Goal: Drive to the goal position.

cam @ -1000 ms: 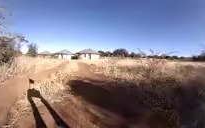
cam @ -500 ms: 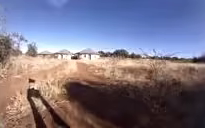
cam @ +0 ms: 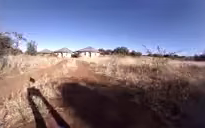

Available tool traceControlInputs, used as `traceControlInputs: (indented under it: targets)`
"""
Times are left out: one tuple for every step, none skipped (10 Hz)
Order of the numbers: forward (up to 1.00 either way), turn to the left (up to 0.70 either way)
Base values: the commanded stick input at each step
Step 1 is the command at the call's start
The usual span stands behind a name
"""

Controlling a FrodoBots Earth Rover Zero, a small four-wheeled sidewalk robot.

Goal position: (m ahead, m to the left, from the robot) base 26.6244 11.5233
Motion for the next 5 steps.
traceControlInputs:
  targets:
    - [0.5, 0.0]
    - [0.5, 0.48]
    - [0.5, 0.3]
    - [0.5, 0.11]
    - [0.5, 0.0]
